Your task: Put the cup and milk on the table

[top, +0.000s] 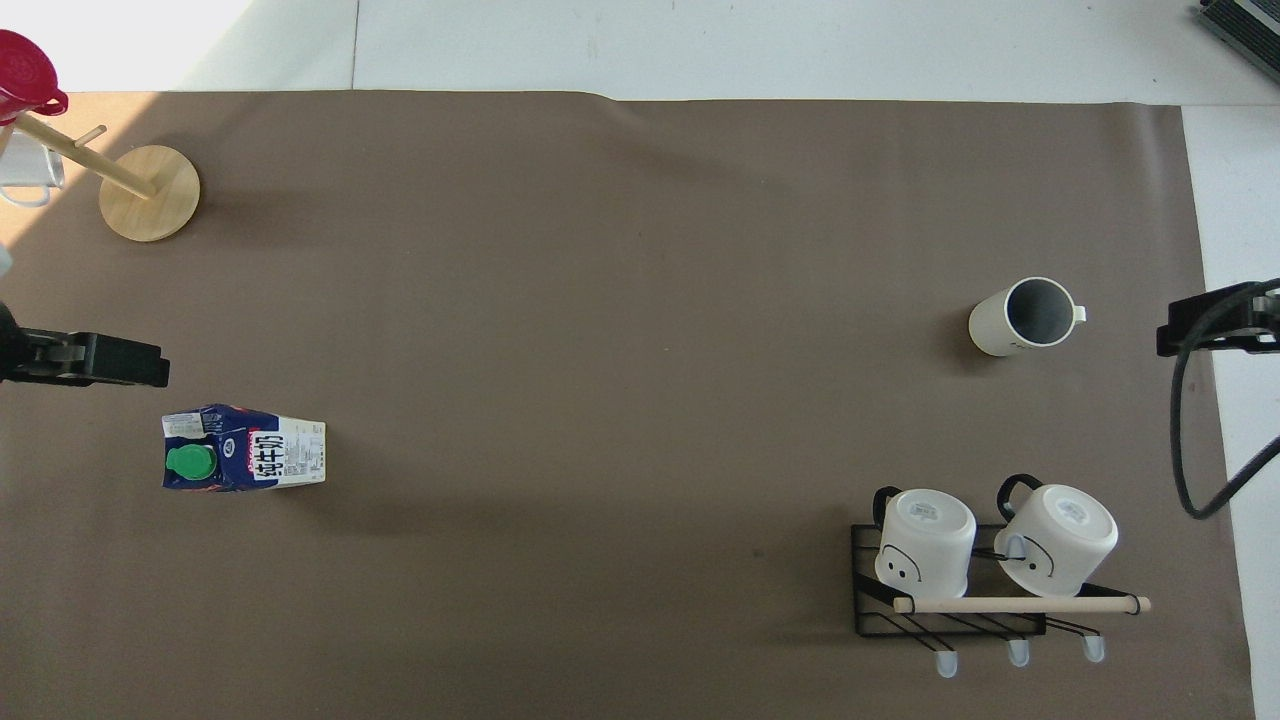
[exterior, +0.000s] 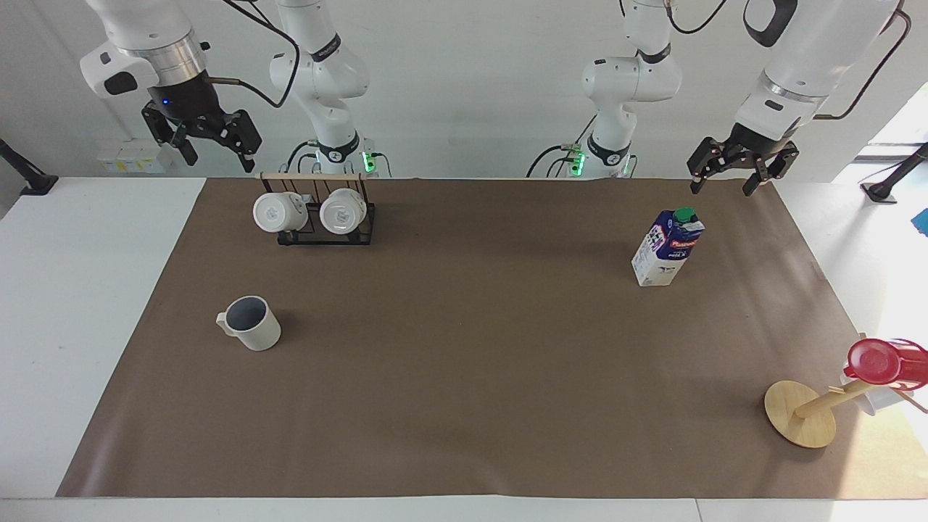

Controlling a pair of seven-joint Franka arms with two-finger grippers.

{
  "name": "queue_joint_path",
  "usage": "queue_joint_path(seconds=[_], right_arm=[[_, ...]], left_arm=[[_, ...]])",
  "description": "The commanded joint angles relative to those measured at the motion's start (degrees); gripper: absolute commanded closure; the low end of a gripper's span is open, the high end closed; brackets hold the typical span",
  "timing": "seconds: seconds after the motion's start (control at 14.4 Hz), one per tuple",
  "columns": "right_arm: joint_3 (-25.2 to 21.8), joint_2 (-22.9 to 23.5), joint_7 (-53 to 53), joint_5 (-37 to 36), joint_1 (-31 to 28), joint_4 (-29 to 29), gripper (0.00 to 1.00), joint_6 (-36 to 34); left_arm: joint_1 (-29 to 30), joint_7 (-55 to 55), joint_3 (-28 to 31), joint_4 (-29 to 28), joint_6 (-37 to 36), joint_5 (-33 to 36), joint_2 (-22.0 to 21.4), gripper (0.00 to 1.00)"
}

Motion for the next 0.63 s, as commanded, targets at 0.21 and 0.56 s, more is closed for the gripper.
queue_joint_path(seconds=[0.21,0.56], right_arm=[[0.33,0.28,-1.94,0.09,-0.72,0.36,0.00,0.74],[0.24,0.19,-1.76,0.52,-0.55,0.18,0.00,0.74]], left_arm=[[-0.10,-0.40,-0.08,0.88,-1.21,-0.58,-0.22,0.00],[-0.10,-0.31,-0.08,0.97,-0.60,-0.58,-0.13,0.00]])
